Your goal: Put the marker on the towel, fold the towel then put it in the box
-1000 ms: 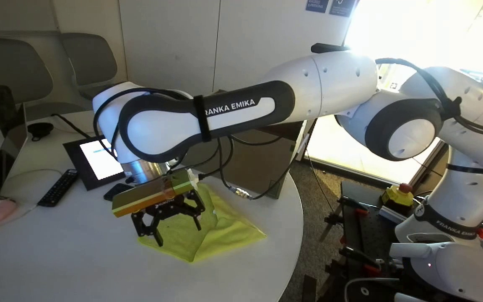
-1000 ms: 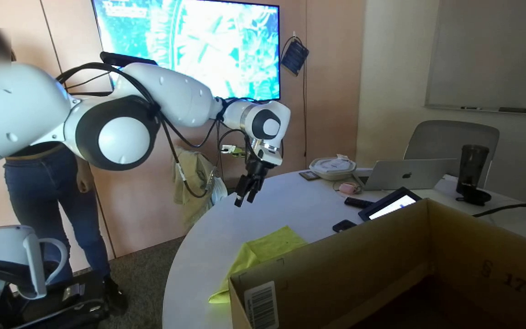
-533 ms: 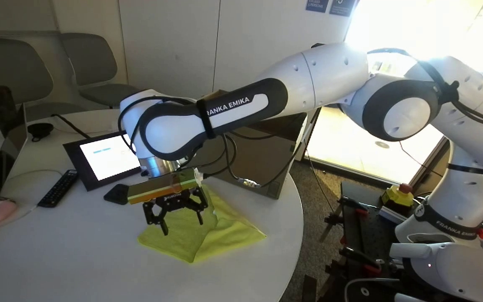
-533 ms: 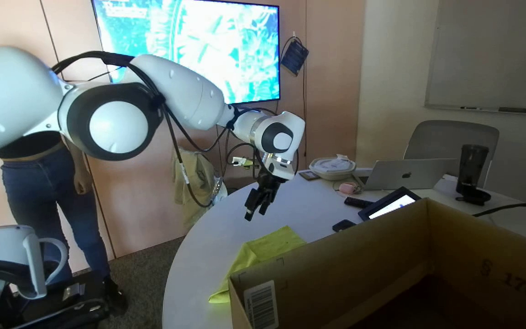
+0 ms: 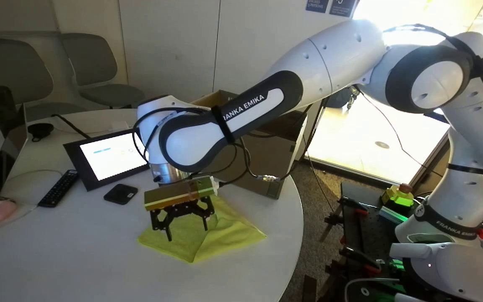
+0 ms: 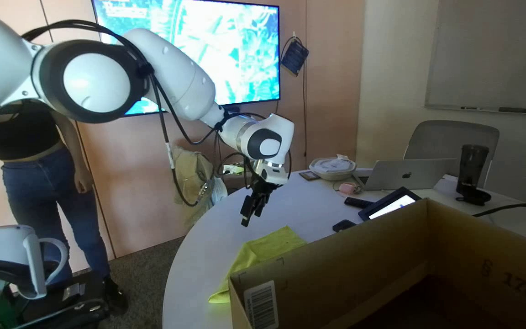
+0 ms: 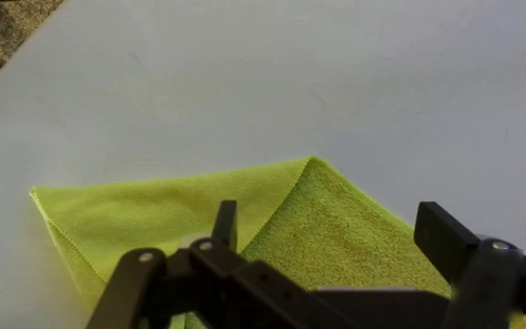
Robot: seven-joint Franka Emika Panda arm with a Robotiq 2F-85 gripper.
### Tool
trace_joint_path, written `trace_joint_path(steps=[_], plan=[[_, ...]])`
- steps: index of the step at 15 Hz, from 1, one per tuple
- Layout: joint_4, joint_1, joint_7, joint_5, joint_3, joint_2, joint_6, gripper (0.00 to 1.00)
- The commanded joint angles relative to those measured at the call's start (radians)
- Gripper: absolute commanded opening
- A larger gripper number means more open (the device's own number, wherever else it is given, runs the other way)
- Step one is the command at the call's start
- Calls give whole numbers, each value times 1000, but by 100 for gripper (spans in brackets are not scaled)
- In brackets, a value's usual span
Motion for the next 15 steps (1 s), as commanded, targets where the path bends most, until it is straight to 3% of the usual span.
trace_joint_path(steps=[1, 4, 15], plan=[[-236, 7, -25, 6, -11, -134, 99, 100], [-331, 11, -21, 7, -13, -173, 165, 100], [-497, 18, -8, 16, -17, -180, 437, 100]])
